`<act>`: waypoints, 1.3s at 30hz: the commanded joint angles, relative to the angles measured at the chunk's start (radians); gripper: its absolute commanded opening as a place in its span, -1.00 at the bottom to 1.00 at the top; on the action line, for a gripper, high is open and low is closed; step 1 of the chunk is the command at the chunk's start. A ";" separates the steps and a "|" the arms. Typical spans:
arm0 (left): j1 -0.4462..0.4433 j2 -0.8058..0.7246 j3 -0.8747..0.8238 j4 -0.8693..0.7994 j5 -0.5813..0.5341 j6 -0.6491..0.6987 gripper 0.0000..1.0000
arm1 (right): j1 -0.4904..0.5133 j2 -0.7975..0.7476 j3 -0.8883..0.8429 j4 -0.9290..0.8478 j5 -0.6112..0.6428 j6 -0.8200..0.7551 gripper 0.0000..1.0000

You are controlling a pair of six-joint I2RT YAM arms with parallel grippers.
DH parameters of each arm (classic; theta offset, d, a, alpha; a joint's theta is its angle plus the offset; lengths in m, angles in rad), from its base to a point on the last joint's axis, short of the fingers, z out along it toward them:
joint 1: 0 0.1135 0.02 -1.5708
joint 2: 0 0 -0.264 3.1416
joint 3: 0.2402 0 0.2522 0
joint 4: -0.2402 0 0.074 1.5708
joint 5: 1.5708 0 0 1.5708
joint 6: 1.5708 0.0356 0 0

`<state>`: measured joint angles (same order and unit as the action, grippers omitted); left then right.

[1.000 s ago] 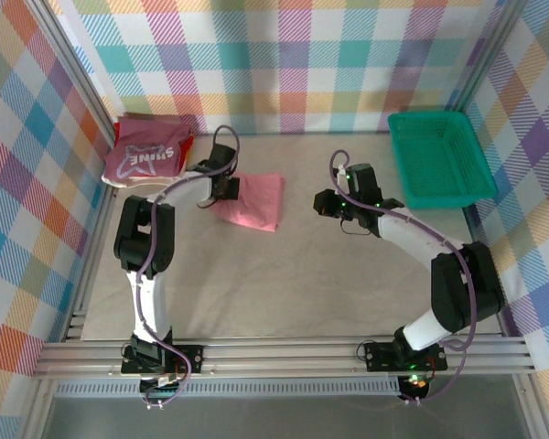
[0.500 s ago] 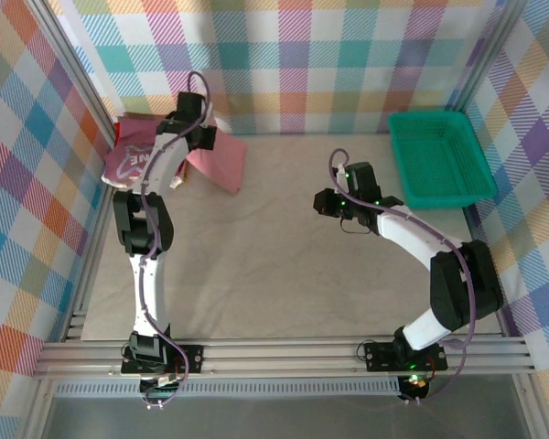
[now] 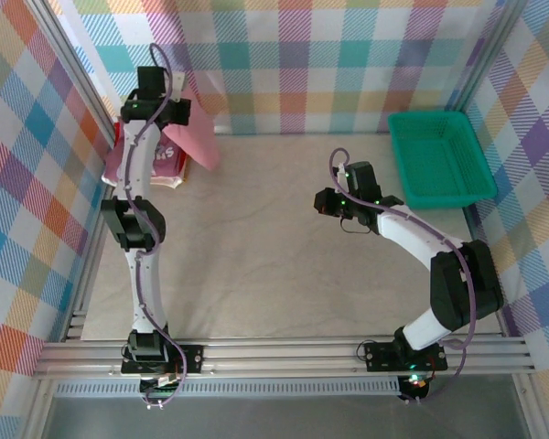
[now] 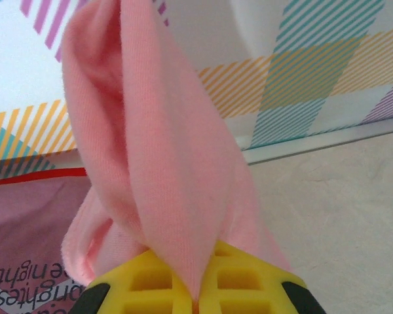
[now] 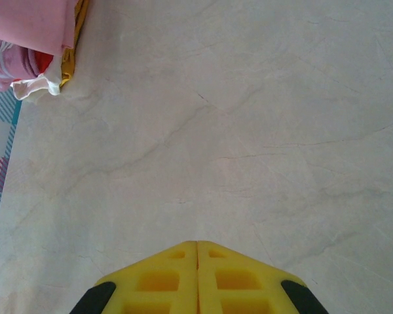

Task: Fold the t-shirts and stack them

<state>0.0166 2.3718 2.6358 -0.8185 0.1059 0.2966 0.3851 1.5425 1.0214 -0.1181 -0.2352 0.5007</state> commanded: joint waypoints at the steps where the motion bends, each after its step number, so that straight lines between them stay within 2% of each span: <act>1: 0.072 0.000 0.038 0.001 0.080 0.022 -1.00 | -0.008 -0.016 0.003 -0.020 0.009 0.009 -0.86; 7: 0.179 0.029 0.042 0.069 0.185 0.028 -1.00 | -0.007 -0.022 0.008 -0.043 0.011 0.012 -0.86; 13: 0.266 0.112 0.066 0.105 0.209 0.035 -1.00 | -0.006 -0.044 0.006 -0.065 0.020 0.019 -0.87; 16: 0.304 0.161 0.065 0.129 0.166 0.036 -1.00 | -0.006 -0.051 0.007 -0.075 0.025 0.019 -0.86; 17: 0.308 0.174 0.066 0.137 0.136 0.042 -0.69 | -0.007 -0.053 0.008 -0.077 0.025 0.021 -0.86; 18: 0.309 0.186 0.066 0.147 0.102 0.047 -0.21 | -0.006 -0.054 0.008 -0.077 0.024 0.022 -0.86; 20: 0.306 0.188 0.065 0.159 0.041 0.042 0.48 | -0.006 -0.058 0.012 -0.076 0.017 0.021 -0.85; 21: 0.304 0.176 0.065 0.160 0.010 0.028 0.70 | -0.007 -0.058 0.016 -0.075 0.017 0.021 -0.84; 23: 0.299 0.130 0.062 0.152 -0.031 -0.018 0.98 | -0.006 -0.055 0.026 -0.075 0.019 0.013 -0.78; 25: 0.288 0.060 0.033 0.147 -0.026 -0.060 1.00 | -0.006 -0.051 0.040 -0.078 0.026 -0.001 -0.71; 28: 0.232 -0.153 -0.213 0.266 -0.027 -0.100 1.00 | -0.006 -0.035 0.082 -0.093 0.054 -0.042 -0.69; 32: 0.169 -0.534 -0.769 0.602 0.010 -0.212 1.00 | -0.007 -0.028 0.137 -0.117 0.149 -0.110 -0.33; 36: 0.095 -0.879 -1.321 0.855 -0.047 -0.382 1.00 | -0.017 -0.048 0.136 -0.106 0.305 -0.206 -0.02; 37: 0.067 -0.949 -1.444 0.913 -0.072 -0.395 1.00 | -0.018 -0.059 0.123 -0.098 0.371 -0.221 0.13; 39: -0.016 -1.078 -1.711 1.084 -0.205 -0.414 1.00 | -0.023 -0.101 0.049 -0.028 0.520 -0.264 0.68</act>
<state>0.0578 1.3609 1.2045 0.0032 0.0467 -0.0120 0.3729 1.4933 1.1316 -0.1932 0.0551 0.3389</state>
